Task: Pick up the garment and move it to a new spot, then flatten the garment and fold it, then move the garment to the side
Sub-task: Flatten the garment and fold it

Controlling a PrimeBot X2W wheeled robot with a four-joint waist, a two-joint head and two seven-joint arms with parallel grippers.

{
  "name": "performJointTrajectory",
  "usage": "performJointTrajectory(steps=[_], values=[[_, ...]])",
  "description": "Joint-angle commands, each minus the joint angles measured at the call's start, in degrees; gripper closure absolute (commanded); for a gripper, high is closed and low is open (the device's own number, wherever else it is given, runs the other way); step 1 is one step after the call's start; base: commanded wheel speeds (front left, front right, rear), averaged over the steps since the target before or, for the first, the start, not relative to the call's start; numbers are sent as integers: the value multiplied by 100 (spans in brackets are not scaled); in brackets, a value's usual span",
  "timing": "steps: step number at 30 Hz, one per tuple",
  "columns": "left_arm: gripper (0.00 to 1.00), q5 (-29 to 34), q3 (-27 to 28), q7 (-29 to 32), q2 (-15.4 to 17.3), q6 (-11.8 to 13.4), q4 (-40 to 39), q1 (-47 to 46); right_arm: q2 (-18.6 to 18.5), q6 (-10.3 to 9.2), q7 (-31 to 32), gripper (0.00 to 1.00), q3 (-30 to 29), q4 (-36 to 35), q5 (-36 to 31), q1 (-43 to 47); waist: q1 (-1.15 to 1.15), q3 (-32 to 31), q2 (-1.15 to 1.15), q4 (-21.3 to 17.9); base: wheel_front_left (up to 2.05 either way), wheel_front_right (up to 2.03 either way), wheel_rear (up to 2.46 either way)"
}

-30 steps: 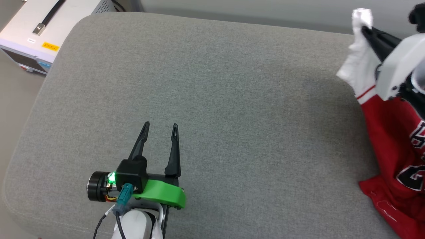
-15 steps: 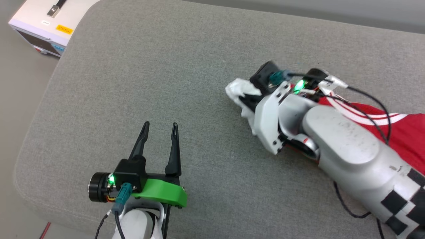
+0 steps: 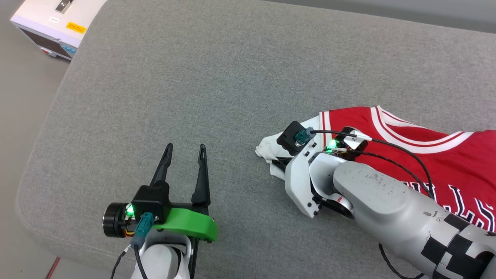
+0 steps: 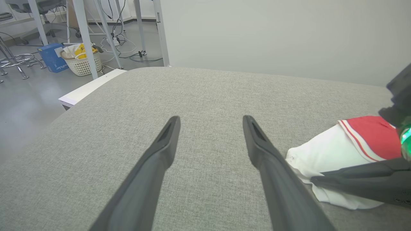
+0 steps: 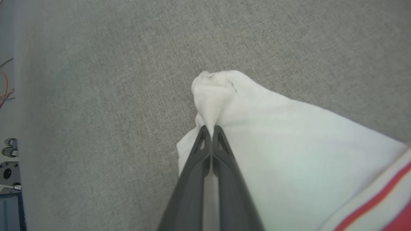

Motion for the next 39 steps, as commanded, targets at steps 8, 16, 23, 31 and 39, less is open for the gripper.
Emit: performJointTrajectory(steps=[8, 16, 23, 31, 39], values=[[0, 151, 171, -34, -14, -72, 80, 75, -151, -3, -1526, 0, -121, -225, 144, -94, 0, -411, 0, -263, 0, 0, 0], [0, 322, 367, -34, -14, -184, 38, 329, -660, -3, -2583, 0, -1280, -409, -252, 330, 0, -830, 0, -565, 0, 0, 0], [0, 423, 515, -34, -14, -274, -27, 507, -918, -3, -2687, 0, -3272, -1015, -1245, 1434, 0, -1064, 0, -768, 0, 0, 0], [0, 483, 629, -34, -14, -344, -82, 627, -633, -3, -2689, 0, -5483, -2067, -2410, 3221, 0, -1175, 0, -902, 0, 0, 0], [0, 565, 739, -34, -12, -423, -105, 672, -46, -3, -2690, 0, -6972, -2875, -3156, 4476, 0, -1212, 0, -999, 0, 0, 0]])
